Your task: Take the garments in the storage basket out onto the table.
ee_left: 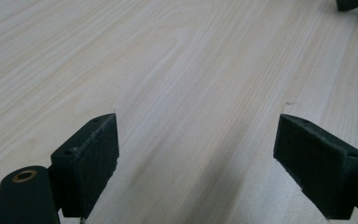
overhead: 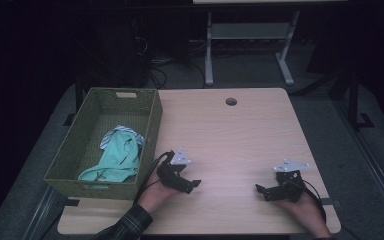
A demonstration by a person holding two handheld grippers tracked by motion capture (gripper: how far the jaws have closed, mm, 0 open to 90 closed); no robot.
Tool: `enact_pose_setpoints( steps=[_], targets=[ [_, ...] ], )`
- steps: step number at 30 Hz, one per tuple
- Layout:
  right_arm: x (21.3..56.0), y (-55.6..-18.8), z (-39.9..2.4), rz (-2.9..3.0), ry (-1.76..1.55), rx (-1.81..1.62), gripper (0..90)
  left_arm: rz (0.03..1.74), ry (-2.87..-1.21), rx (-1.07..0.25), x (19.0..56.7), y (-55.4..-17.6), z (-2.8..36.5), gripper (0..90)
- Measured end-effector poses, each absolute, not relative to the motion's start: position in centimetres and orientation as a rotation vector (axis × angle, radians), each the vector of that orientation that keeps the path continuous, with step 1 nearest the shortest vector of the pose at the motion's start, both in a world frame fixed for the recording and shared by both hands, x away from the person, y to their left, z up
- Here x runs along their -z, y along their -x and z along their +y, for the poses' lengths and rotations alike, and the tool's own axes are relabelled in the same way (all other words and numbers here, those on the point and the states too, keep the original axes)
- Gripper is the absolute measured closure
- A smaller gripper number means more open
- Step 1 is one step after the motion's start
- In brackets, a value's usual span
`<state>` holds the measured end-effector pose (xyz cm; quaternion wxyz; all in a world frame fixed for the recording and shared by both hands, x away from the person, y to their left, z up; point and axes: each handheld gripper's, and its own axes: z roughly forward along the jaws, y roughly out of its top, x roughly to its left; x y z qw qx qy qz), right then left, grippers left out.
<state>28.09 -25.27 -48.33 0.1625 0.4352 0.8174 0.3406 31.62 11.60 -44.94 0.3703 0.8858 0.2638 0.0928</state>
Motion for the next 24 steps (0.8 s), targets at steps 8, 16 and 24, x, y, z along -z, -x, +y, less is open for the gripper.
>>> enact_pose_setpoints(
  steps=[8,16,24],
  targets=[
    [48.3,-28.1,-25.3,2.332,-1.242,-0.971,0.0,0.677,-2.267,-0.233,44.4,-31.8,11.7,13.5],
    [48.3,-28.1,-25.3,2.332,-1.243,-0.97,0.0,0.68,-2.252,-0.224,43.8,-31.9,11.8,13.7],
    [48.3,-28.0,-25.2,2.328,-1.249,-0.969,0.0,0.679,-2.259,-0.222,43.3,-32.0,11.8,13.7]
  ],
)
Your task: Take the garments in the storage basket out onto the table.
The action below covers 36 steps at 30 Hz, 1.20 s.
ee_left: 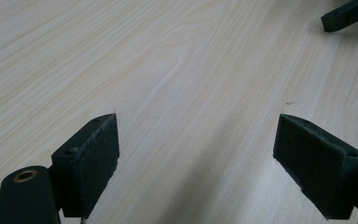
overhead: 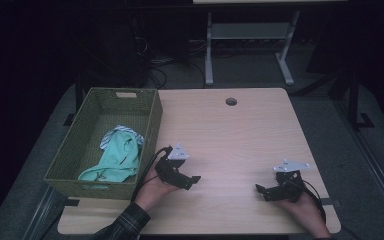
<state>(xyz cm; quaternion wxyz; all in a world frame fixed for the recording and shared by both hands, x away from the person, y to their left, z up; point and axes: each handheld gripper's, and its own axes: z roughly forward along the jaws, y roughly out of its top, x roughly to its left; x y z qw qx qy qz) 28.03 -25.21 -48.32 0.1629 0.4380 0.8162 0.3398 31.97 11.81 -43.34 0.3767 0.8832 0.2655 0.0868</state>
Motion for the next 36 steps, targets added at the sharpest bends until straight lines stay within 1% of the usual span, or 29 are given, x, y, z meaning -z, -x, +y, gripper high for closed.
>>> enact_pose_setpoints(
  steps=[22,36],
  targets=[
    [48.3,-28.0,-25.2,2.328,-1.248,-0.969,0.0,0.672,-2.25,-0.248,41.6,-32.1,11.7,14.4],
    [48.3,-28.0,-25.2,2.328,-1.249,-0.969,0.0,0.681,-2.226,-0.225,40.6,-32.3,12.0,14.5]
  ],
)
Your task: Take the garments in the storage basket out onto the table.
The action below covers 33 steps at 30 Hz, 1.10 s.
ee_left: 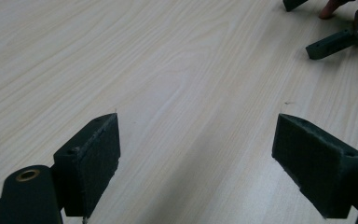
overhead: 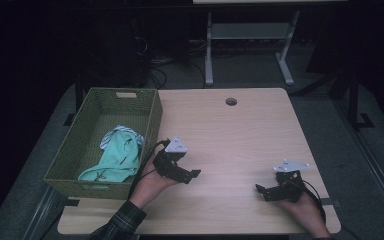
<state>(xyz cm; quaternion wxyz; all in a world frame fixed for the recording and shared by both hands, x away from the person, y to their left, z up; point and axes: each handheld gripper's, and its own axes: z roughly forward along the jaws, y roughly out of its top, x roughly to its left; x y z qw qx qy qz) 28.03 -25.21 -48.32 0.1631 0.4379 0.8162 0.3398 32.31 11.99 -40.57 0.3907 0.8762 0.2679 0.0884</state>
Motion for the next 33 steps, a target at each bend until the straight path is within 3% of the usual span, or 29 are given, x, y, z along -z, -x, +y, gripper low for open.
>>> enact_pose_setpoints(
  steps=[33],
  targets=[
    [48.3,-28.0,-25.2,2.328,-1.25,-0.969,0.0,0.655,-2.2,-0.211,37.1,-33.2,13.0,16.5]
  ],
)
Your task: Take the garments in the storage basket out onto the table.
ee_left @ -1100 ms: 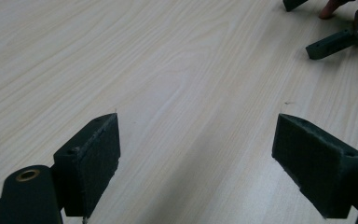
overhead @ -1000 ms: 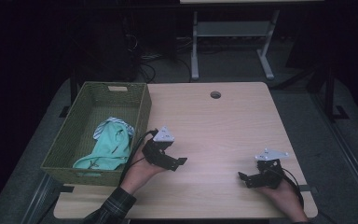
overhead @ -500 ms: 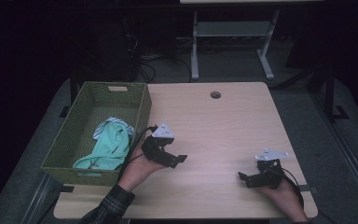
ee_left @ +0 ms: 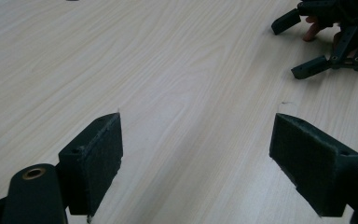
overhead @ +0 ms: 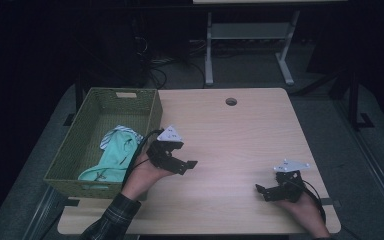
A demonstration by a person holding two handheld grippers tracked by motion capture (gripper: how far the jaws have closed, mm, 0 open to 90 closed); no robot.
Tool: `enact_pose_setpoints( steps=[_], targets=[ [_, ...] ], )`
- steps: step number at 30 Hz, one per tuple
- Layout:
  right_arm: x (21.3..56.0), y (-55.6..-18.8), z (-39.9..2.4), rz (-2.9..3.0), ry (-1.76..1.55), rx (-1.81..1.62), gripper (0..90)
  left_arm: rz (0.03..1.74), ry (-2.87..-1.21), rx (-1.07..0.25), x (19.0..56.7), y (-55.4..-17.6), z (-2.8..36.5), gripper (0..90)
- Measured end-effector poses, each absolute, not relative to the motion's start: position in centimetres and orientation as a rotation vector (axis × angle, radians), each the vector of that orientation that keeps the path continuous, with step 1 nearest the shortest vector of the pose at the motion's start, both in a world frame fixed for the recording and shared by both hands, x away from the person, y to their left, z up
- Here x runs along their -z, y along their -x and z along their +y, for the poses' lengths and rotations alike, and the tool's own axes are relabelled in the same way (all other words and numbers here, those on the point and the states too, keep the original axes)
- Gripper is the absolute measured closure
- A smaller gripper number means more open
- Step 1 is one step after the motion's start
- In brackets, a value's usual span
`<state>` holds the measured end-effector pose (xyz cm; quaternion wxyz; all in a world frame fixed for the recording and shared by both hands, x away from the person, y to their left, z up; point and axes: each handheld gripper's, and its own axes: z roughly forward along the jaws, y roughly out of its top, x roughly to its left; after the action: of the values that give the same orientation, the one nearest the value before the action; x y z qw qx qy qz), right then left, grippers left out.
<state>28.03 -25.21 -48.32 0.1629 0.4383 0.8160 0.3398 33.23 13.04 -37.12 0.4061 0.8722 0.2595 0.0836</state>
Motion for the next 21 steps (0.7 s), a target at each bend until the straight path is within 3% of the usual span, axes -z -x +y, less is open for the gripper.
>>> enact_pose_setpoints(
  steps=[21],
  targets=[
    [48.3,-28.1,-25.2,2.316,-1.261,-0.965,0.0,0.678,-2.179,-0.241,35.4,-34.6,16.0,16.1]
  ],
)
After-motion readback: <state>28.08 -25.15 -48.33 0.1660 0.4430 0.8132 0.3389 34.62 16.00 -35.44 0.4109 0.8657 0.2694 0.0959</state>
